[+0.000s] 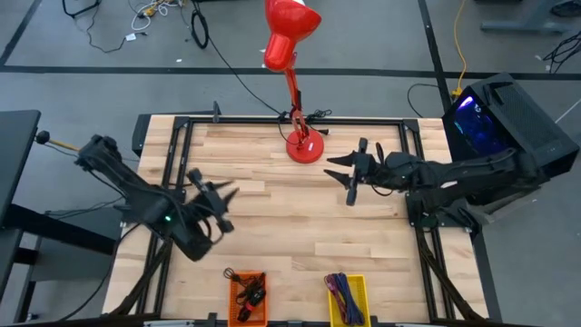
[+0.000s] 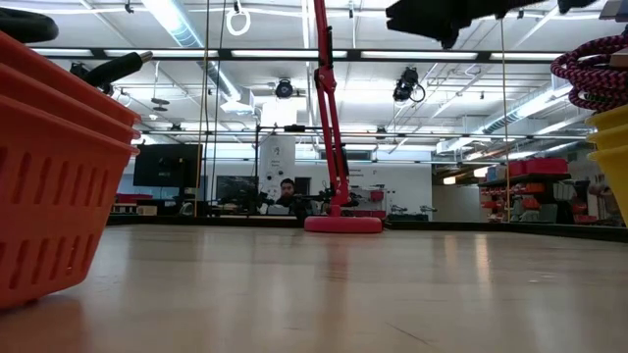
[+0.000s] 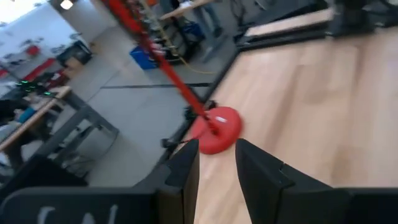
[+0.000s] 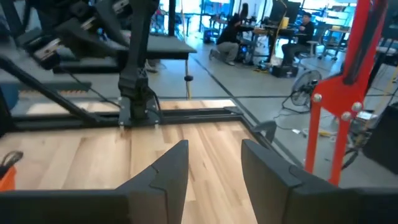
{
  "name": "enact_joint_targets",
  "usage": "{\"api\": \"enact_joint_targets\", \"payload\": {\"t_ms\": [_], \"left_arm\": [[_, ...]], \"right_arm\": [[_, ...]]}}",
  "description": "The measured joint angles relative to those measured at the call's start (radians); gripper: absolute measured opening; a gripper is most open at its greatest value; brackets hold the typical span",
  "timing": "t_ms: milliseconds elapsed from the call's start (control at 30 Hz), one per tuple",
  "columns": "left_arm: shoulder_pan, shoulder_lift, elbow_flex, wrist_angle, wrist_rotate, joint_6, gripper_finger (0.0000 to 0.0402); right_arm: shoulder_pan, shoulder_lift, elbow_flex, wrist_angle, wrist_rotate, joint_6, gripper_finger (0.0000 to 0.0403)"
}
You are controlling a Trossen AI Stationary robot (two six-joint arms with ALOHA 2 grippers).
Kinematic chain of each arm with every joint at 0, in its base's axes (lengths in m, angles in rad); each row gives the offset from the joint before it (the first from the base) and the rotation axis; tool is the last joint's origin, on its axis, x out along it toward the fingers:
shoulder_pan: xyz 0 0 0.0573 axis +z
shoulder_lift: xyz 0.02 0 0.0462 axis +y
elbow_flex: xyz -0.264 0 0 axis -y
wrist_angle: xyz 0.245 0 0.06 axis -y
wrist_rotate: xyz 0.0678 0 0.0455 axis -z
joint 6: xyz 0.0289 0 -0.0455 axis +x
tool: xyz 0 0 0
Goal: Pick & Place USB Port
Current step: Return to Home Position
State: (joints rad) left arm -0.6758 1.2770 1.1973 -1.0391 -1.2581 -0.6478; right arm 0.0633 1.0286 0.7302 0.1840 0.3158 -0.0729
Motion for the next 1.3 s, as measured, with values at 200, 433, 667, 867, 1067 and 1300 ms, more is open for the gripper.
{"api": "enact_joint_targets", "payload": {"t_ms": [200, 433, 667, 867, 1067, 1300], "left_arm": [[0.000, -0.107, 0.000, -0.184, -0.097, -0.133, 0.0110], [0.001, -0.224, -0.104, -0.209, -0.240, -0.270, 0.0108], [0.056, -0.346, -0.399, -0.049, -0.273, -0.393, 0.0075], [0.068, -0.436, -0.636, 0.168, -0.264, -0.397, 0.0043], [0.068, -0.523, -0.800, 0.316, -0.260, -0.398, 0.0024], [0.093, -0.582, -0.927, 0.432, -0.245, -0.397, 0.0024]], "right_arm": [[-0.061, 0.000, -0.125, 0.222, -0.117, 0.052, 0.0150], [-0.125, 0.000, -0.232, 0.412, -0.227, 0.091, 0.0150], [-0.167, 0.012, -0.319, 0.551, -0.309, 0.144, 0.0150], [-0.179, 0.039, -0.381, 0.560, -0.308, 0.180, 0.0150], [-0.179, 0.099, -0.461, 0.655, -0.307, 0.247, 0.0150], [-0.178, 0.218, -0.487, 0.798, -0.263, 0.265, 0.0150]]}}
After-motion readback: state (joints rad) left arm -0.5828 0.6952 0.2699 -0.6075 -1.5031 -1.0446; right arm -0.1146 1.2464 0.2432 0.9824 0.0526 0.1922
